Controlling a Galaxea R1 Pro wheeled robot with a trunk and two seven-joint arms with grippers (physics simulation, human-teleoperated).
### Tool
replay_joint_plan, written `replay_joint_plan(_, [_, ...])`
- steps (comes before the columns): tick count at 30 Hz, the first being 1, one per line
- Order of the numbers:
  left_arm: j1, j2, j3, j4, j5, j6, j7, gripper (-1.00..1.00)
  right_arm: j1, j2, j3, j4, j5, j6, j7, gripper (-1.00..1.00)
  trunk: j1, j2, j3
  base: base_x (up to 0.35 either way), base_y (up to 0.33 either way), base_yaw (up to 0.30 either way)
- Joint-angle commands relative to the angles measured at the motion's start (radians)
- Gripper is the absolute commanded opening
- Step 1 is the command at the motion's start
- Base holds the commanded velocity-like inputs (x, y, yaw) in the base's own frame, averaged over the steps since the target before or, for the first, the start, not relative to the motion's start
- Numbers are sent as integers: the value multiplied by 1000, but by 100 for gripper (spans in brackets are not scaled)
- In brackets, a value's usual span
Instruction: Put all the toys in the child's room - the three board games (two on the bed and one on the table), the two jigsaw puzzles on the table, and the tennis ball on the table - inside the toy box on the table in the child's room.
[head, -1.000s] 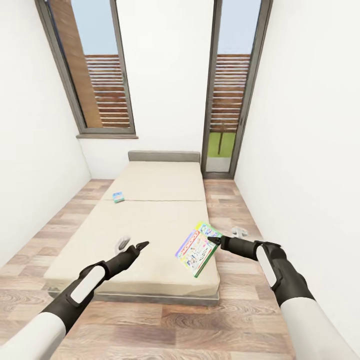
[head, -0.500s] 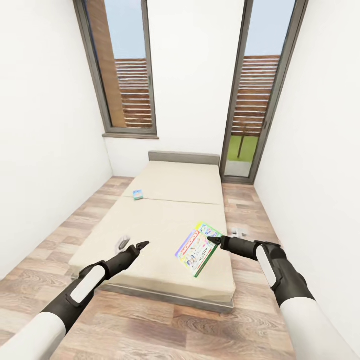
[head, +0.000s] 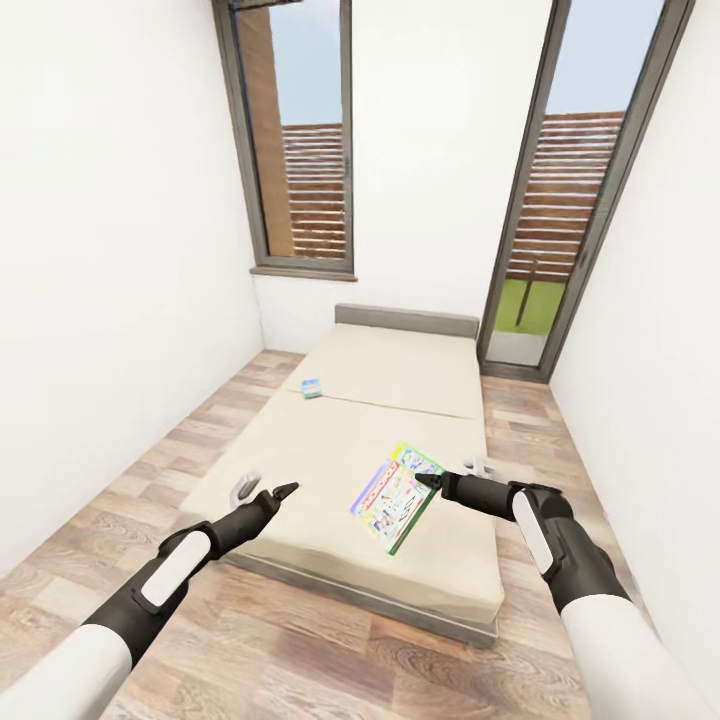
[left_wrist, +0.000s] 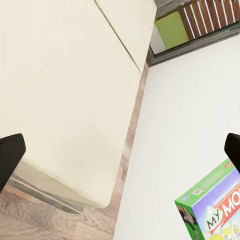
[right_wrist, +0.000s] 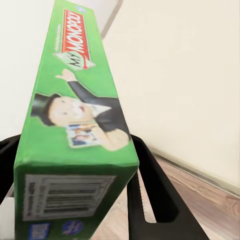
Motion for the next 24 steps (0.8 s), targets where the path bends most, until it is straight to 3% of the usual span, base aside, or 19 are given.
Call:
replay_joint_plan(1, [-1, 1, -3, 0, 7, 2, -1, 100, -1, 0, -2, -1, -6, 7, 2, -100, 1, -2, -1, 0, 0, 213])
replay_joint_plan(13, [-1, 1, -4, 0, 7, 3, -1, 100, -1, 0, -2, -1, -6, 7, 3, -100, 1, -2, 13, 0, 0, 174])
replay_joint_plan(24, [-1, 1, -3, 0, 7, 4, -1, 100, -1, 0, -2, -2, -6, 7, 3, -100, 1, -2, 28, 0, 0, 63])
